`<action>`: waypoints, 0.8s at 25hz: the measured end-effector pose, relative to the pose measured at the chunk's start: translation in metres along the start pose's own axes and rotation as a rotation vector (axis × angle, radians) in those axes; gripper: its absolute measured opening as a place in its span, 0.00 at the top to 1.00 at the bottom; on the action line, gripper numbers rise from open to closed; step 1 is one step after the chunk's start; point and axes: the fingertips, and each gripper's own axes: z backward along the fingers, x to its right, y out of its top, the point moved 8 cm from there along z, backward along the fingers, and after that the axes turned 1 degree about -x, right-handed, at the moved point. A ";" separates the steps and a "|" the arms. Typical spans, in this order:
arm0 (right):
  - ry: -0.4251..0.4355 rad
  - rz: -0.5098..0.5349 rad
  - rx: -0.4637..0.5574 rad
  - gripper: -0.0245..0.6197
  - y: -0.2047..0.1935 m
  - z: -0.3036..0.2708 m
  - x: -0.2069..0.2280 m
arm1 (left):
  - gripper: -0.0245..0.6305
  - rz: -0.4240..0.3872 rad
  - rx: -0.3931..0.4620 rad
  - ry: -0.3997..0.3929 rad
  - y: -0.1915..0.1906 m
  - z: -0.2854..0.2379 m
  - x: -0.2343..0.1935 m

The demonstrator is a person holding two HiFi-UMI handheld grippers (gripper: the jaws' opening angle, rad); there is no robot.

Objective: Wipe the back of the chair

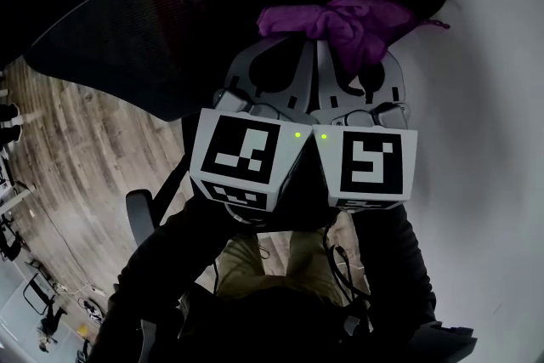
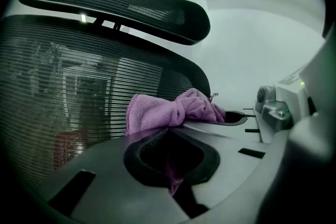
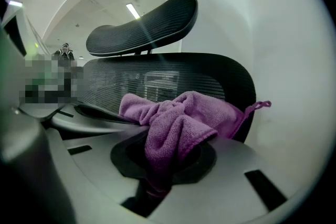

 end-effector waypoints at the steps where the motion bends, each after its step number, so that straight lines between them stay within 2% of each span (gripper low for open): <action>1: 0.003 0.001 -0.001 0.86 0.003 -0.004 -0.009 | 0.96 0.002 0.000 0.003 0.000 0.006 -0.009; 7: 0.024 0.009 -0.003 0.86 0.018 -0.031 -0.028 | 0.96 0.013 0.006 0.022 0.009 0.009 -0.043; 11: 0.027 -0.008 0.000 0.86 0.017 -0.026 -0.045 | 0.96 0.013 0.008 0.034 0.004 0.026 -0.047; 13: 0.035 -0.002 0.002 0.86 0.010 -0.022 -0.059 | 0.96 0.014 0.010 0.042 -0.008 0.038 -0.051; 16: 0.050 0.004 0.005 0.86 0.008 -0.036 -0.096 | 0.96 0.019 0.014 0.057 -0.020 0.059 -0.082; 20: 0.079 0.036 0.012 0.86 0.018 -0.041 -0.118 | 0.96 0.026 0.020 0.076 -0.017 0.077 -0.099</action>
